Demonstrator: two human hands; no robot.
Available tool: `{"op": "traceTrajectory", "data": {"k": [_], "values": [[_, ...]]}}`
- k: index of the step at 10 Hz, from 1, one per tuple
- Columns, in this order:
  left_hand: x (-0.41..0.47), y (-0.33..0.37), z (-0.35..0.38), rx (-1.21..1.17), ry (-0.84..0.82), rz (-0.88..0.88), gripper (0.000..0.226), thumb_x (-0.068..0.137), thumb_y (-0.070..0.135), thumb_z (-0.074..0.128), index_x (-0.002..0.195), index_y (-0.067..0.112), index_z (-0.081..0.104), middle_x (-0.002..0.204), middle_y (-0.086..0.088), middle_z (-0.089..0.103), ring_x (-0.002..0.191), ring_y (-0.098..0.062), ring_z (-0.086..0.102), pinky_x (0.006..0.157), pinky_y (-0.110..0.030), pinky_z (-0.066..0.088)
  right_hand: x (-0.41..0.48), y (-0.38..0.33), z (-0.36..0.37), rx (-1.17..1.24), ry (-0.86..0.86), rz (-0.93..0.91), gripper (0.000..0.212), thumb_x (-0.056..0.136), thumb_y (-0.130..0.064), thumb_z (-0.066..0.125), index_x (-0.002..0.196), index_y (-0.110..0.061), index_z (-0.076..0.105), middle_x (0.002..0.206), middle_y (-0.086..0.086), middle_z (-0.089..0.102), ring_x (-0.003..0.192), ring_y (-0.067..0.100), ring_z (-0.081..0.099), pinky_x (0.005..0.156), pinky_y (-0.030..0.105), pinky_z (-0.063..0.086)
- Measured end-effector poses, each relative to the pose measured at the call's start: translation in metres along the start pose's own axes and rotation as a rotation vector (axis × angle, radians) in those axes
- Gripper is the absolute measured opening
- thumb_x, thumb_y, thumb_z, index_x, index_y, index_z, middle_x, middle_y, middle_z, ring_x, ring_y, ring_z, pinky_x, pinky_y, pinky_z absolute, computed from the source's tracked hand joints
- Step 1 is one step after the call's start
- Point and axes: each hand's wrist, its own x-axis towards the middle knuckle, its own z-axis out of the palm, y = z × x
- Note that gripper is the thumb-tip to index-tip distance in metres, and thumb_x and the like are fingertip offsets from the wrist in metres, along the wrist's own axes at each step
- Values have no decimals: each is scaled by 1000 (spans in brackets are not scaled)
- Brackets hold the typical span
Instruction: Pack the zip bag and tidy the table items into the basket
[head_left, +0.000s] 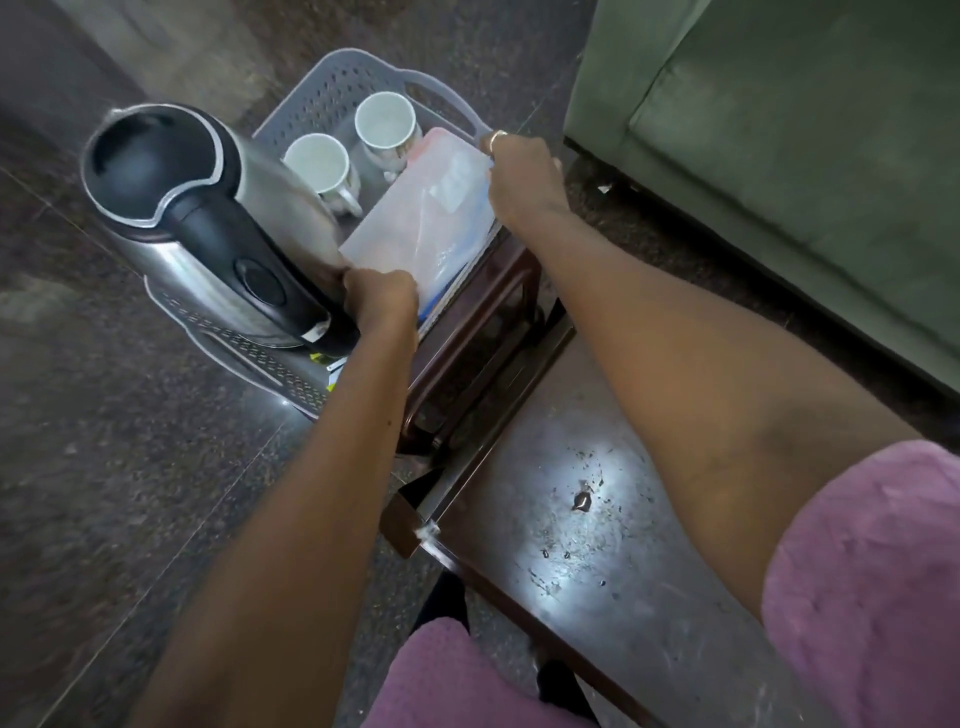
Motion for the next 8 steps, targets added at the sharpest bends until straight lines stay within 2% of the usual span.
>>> {"op": "traceTrajectory", "data": {"k": [1, 2, 3, 4, 5, 6, 7, 8], "values": [[-1, 1, 2, -3, -59, 33, 33, 86, 2, 52, 117, -1, 40, 127, -17, 54, 117, -31, 55, 103, -41, 45, 8, -2, 6, -18, 56, -16, 35, 95, -6, 38, 122, -21, 57, 118, 8, 63, 117, 29, 45, 96, 38, 34], [-6, 0, 1, 82, -31, 149, 45, 84, 12, 57, 123, -5, 42, 129, -19, 55, 119, -32, 53, 103, -39, 44, 14, -2, 12, -31, 60, -22, 35, 96, -10, 42, 124, -24, 56, 116, 6, 63, 117, 27, 42, 92, 37, 31], [-14, -2, -3, 81, -20, 143, 55, 81, 18, 64, 128, -2, 45, 130, -18, 54, 118, -31, 53, 102, -40, 46, 11, -2, 20, -118, 95, -72, 32, 96, -10, 42, 123, -20, 57, 127, 1, 57, 120, 25, 41, 95, 39, 30], [-23, -4, -2, 115, -6, 155, 65, 82, 17, 61, 137, -4, 32, 135, -21, 47, 122, -33, 50, 104, -40, 44, -3, -3, 24, -126, 198, -148, 32, 95, -8, 39, 121, -14, 58, 133, 3, 53, 125, 25, 43, 99, 42, 32], [-41, -7, 1, 300, 81, 292, 72, 89, 15, 53, 146, -1, 12, 142, -29, 32, 127, -35, 40, 106, -37, 36, -17, -2, 29, -210, 56, -227, 33, 93, -20, 44, 123, -15, 56, 138, 6, 50, 129, 26, 42, 106, 43, 30], [-55, -8, 5, 535, 119, 420, 69, 90, 10, 43, 147, 3, 4, 148, -29, 22, 132, -37, 29, 110, -41, 26, -27, 2, 30, -289, -56, -235, 39, 91, -29, 46, 126, -15, 55, 138, 7, 49, 130, 26, 41, 108, 41, 27], [-56, -8, 8, 669, 146, 330, 62, 92, 15, 40, 146, -1, 12, 149, -25, 26, 136, -39, 25, 110, -41, 22, -42, 8, 22, -109, 24, -224, 43, 93, -28, 44, 133, -14, 48, 145, 8, 43, 136, 24, 34, 110, 38, 25], [-68, -10, 8, 694, 205, 299, 55, 93, 19, 40, 142, -2, 24, 148, -24, 26, 136, -38, 24, 110, -41, 25, -76, 19, 17, -8, 109, -208, 39, 93, -22, 45, 130, -10, 52, 143, 9, 47, 133, 24, 38, 108, 35, 27]]}}
